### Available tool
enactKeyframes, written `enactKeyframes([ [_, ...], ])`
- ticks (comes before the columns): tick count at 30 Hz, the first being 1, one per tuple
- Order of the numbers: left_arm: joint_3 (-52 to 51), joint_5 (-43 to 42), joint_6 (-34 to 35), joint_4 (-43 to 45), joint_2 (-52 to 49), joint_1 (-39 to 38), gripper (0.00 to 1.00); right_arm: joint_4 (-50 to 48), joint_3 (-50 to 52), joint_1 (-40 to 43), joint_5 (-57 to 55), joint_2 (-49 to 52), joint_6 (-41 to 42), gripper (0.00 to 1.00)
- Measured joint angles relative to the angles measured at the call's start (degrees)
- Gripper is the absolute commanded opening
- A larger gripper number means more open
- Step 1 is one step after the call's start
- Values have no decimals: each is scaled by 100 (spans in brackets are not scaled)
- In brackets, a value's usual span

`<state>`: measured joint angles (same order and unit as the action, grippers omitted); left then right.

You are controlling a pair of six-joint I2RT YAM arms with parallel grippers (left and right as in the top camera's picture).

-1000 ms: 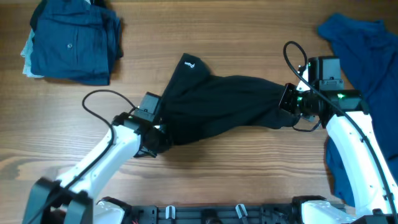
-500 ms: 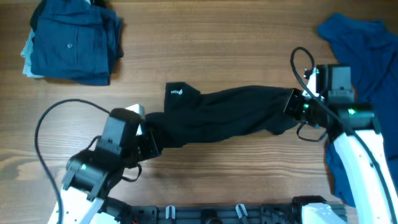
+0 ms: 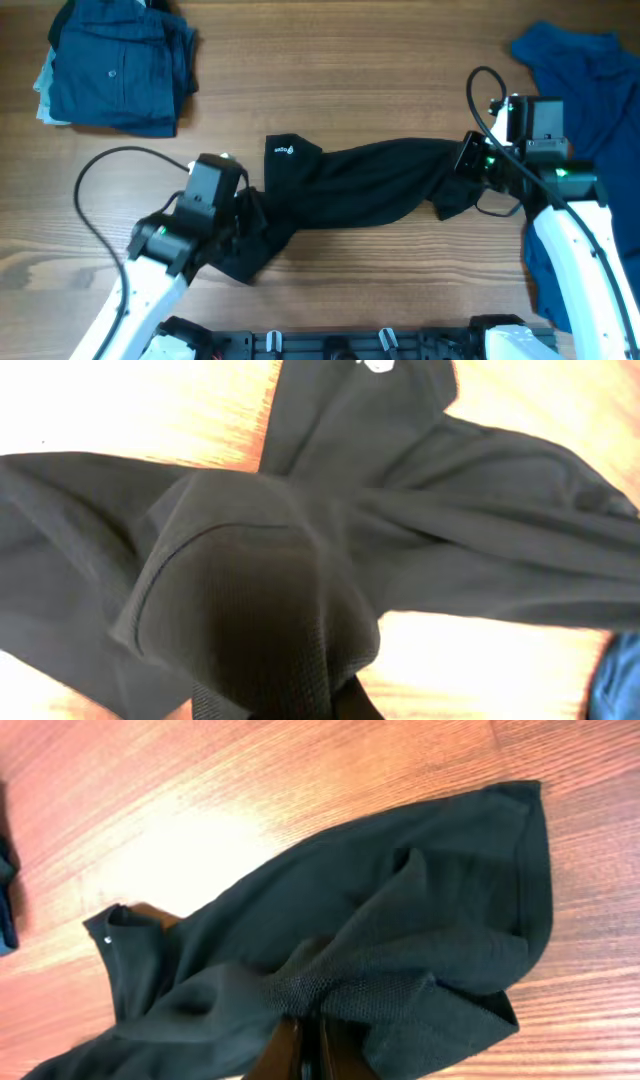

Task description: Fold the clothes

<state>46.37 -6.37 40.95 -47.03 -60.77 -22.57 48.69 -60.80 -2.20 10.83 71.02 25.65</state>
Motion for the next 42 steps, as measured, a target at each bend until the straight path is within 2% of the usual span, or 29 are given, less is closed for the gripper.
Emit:
enactKeyframes([
  [3,0,15,57,376,-466,2,5,-205,0,2,0,184,0,4],
  [6,0,20,61,708,-828,0,31,-409,0,0,-26,378,-2,4],
  [8,11,39,138,820,-1134,0,72,-420,0,2,-76,507,-2,4],
  [9,11,48,120,802,-1244,0,86,-420,0,2,-87,566,-2,4],
  [10,13,57,122,776,-1368,0,91,-420,0,2,-90,625,-2,4],
  [12,13,74,-2,739,-1515,0,94,-420,0,0,-105,767,-2,4],
  [18,15,597,-374,564,-1563,2,91,-378,0,0,-109,935,-46,4],
  [28,17,892,-846,245,-1563,0,89,-350,0,0,-109,935,-46,5],
  [33,17,1043,-1027,184,-1563,0,79,-330,0,2,-109,935,-125,4],
  [34,17,1051,-1045,142,-1563,0,72,-330,0,0,-109,935,-149,5],
  [36,17,1060,-1069,28,-1563,0,51,-328,0,2,-109,935,-162,4],
  [38,17,966,-1080,28,-1563,2,36,-328,0,0,-109,935,-175,5],
  [41,17,728,-1119,28,-1563,2,7,-326,0,0,-109,935,-175,5],
  [42,17,684,-1115,31,-1563,2,4,-313,0,0,-109,935,-175,5],
])
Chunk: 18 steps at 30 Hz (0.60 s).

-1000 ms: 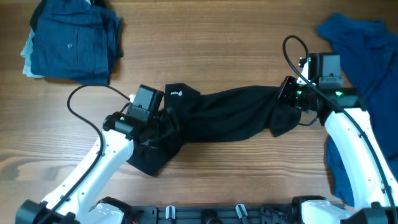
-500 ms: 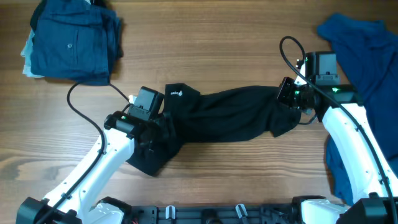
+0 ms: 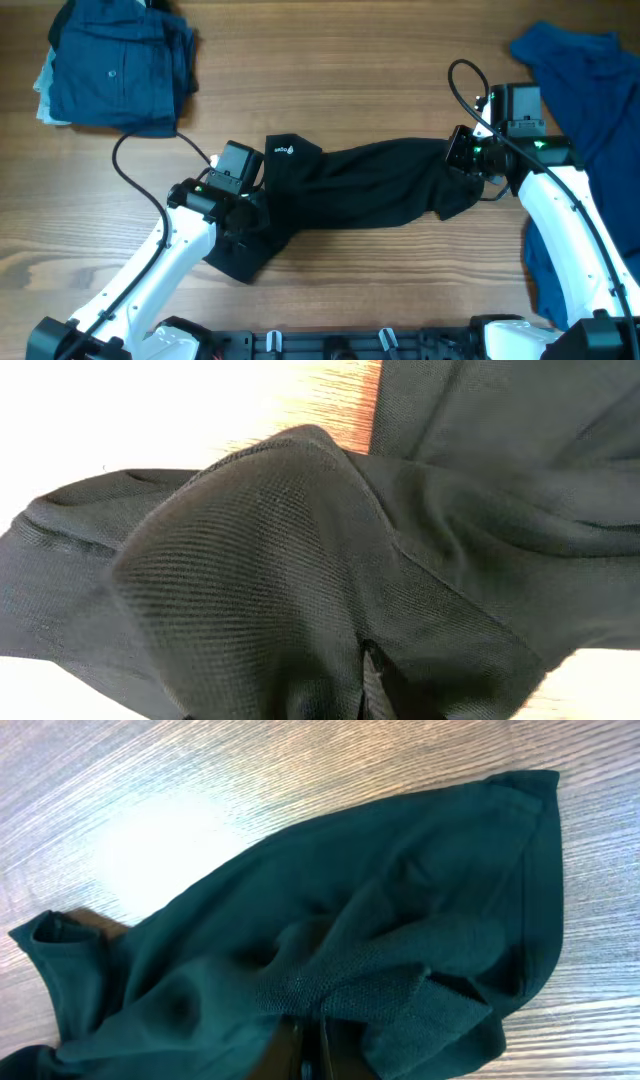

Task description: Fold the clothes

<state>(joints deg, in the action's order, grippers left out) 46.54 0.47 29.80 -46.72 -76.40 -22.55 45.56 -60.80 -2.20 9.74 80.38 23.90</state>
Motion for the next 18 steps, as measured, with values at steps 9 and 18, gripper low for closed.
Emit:
enactKeyframes([
  [9,203,-907,-22,-46,365,-2,4,2,0,0,-20,0,0,4],
  [18,1375,-1152,2,-269,2400,-2,4,466,-592,0,140,-680,4,4],
])
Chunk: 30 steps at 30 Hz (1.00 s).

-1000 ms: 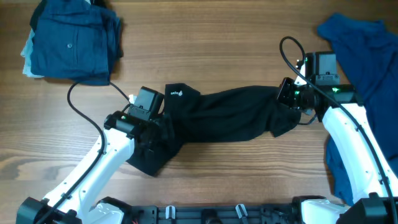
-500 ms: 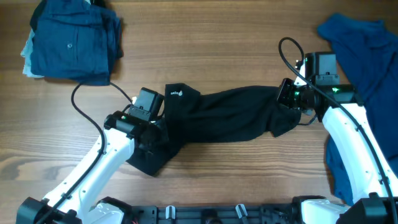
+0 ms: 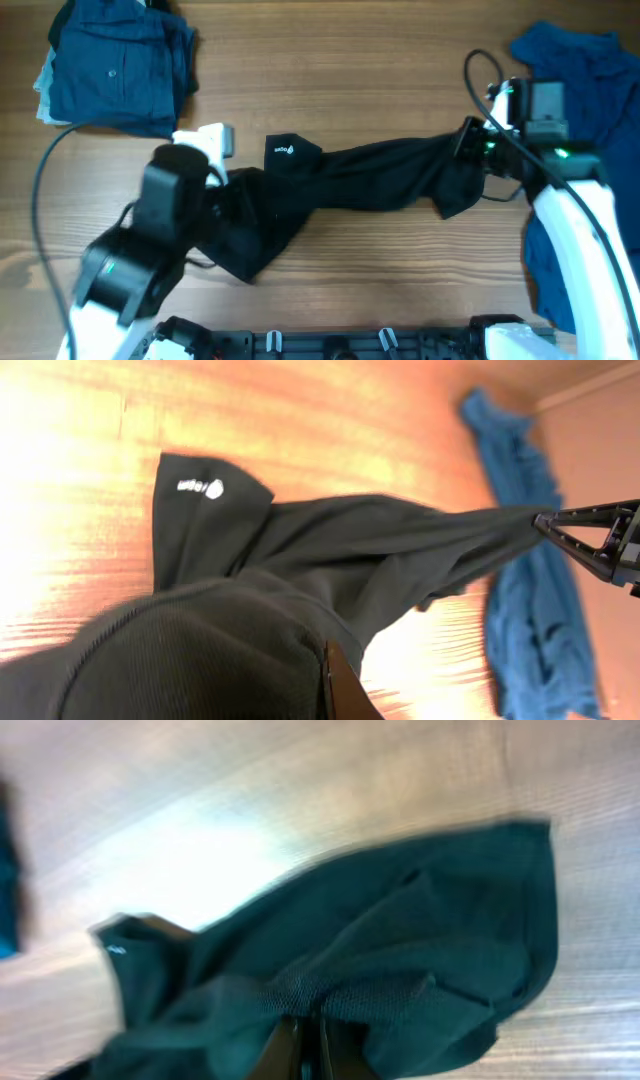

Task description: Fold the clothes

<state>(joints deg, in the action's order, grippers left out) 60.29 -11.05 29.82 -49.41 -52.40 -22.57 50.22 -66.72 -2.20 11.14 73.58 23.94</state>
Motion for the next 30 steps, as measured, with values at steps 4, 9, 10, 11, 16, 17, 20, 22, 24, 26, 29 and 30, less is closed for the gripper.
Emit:
enactKeyframes([
  [4,170,-2,138,-251,706,0,4,337,-363,0,-2,-925,0,4],
  [9,772,-61,378,-807,1019,0,4,1130,-772,0,-28,-1591,0,4],
  [10,968,-90,415,-946,1005,0,4,1281,-968,0,-28,-1670,0,4],
  [11,1152,-105,461,-1038,1001,0,4,1440,-1191,0,-31,-1729,0,4],
  [16,2096,-85,636,-1252,960,0,4,1906,-2500,0,-28,-1821,-28,4],
  [17,2234,-4,673,-1137,903,0,4,1838,-2664,0,-28,-1773,-31,4],
  [20,2347,363,717,-490,522,0,4,1375,-2826,2,-28,-1399,-70,4],
  [22,2354,538,658,39,98,0,4,1029,-2837,0,-28,-979,-96,4],
  [24,2380,675,516,798,-654,0,4,525,-2837,2,-26,-363,-116,4],
  [26,2382,745,343,1224,-1137,0,4,-140,-2824,0,-17,431,-133,4],
  [29,2391,817,42,2590,-2706,42,4,-1097,-2822,2,98,1241,-160,4],
  [30,2492,824,-28,2859,-3202,120,4,-1298,-2892,2,153,1495,-177,4],
])
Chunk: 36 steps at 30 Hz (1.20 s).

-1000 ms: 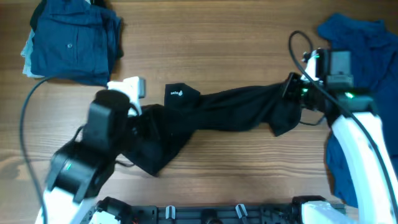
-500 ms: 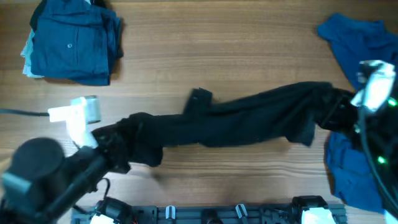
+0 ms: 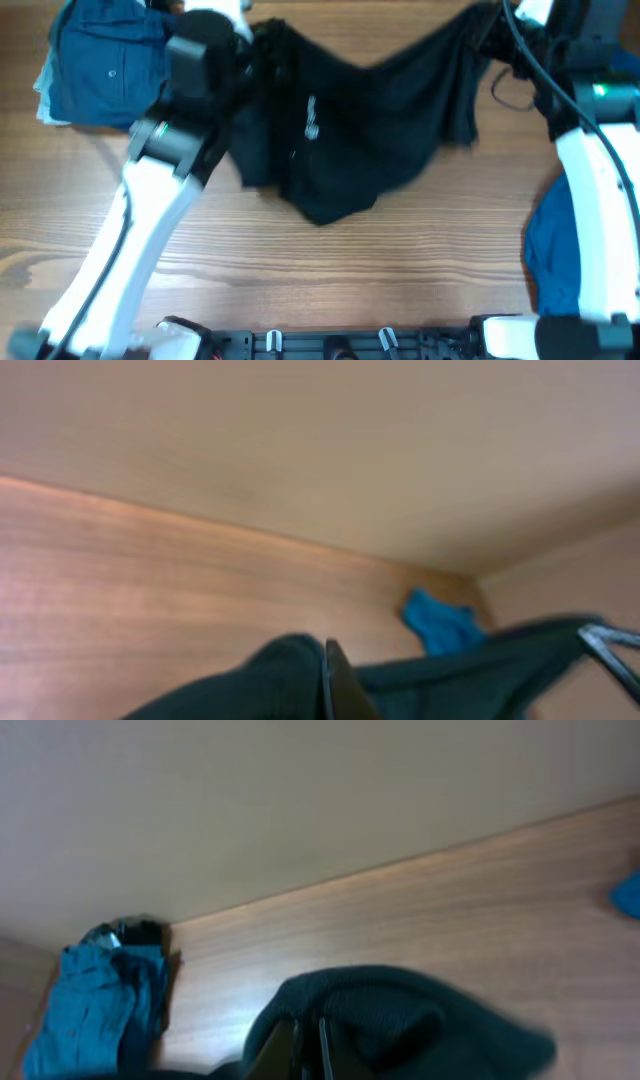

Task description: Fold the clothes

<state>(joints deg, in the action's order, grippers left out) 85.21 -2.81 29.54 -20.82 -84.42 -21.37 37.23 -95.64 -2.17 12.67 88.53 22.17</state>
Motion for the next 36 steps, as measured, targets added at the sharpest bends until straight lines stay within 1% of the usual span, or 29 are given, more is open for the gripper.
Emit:
enactKeyframes([
  [2,282,-2,-66,13,-479,157,4,59,-313,28,61,236,-48,4],
  [4,780,0,-173,-221,-728,319,4,216,-804,107,90,323,-133,4],
  [6,1676,2,-391,-933,-734,472,4,761,-1655,295,118,310,-245,4],
  [7,1923,4,-459,-1058,-667,503,4,905,-1869,361,125,267,-278,4],
  [8,2238,17,-540,-1445,-588,527,5,1246,-2120,446,125,181,-304,4],
  [10,2695,37,-662,-2435,-160,535,11,2063,-2319,544,120,-109,-345,4],
  [11,2806,42,-702,-3171,92,520,18,2371,-2343,544,120,-151,-348,4],
  [12,2824,42,-693,-3510,179,514,27,2586,-2347,540,120,-155,-348,7],
  [13,2833,42,-634,-4236,216,507,30,3368,-2282,533,120,-96,-348,12],
  [14,2789,42,-553,-4712,151,503,36,3711,-2175,533,118,-22,-361,20],
  [15,2730,42,-501,-4920,79,501,53,3967,-2039,533,120,52,-374,41],
  [16,2629,42,-402,-5281,-107,498,81,4284,-1803,533,118,142,-439,77],
  [17,2404,37,-286,-5681,-369,496,83,4459,-1593,533,105,223,-446,87],
  [18,2201,2,-190,-5936,-597,494,87,4621,-1272,533,101,358,-533,94],
  [19,1941,-44,-118,-6155,-870,492,95,4682,-973,533,101,466,-590,96],
  [20,1788,-70,-94,-6262,-1047,492,98,4715,-778,533,103,520,-627,100],
  [22,1399,-184,-13,-6472,-1475,492,99,4747,-304,533,101,601,-730,99],
  [24,1290,-339,-11,-6544,-1692,492,100,4760,-197,533,98,625,-752,100],
  [28,1287,-664,-94,-6614,-1716,424,100,4760,-197,533,101,616,-754,100],
  [32,1178,-778,-122,-6610,-1714,57,100,4760,-197,533,101,616,-826,100],
  [35,566,-831,-13,-6105,-1700,-352,100,4765,-197,533,101,616,-887,99],
  [36,275,-855,116,-5727,-1687,-424,100,4767,-197,533,101,616,-892,99],
])
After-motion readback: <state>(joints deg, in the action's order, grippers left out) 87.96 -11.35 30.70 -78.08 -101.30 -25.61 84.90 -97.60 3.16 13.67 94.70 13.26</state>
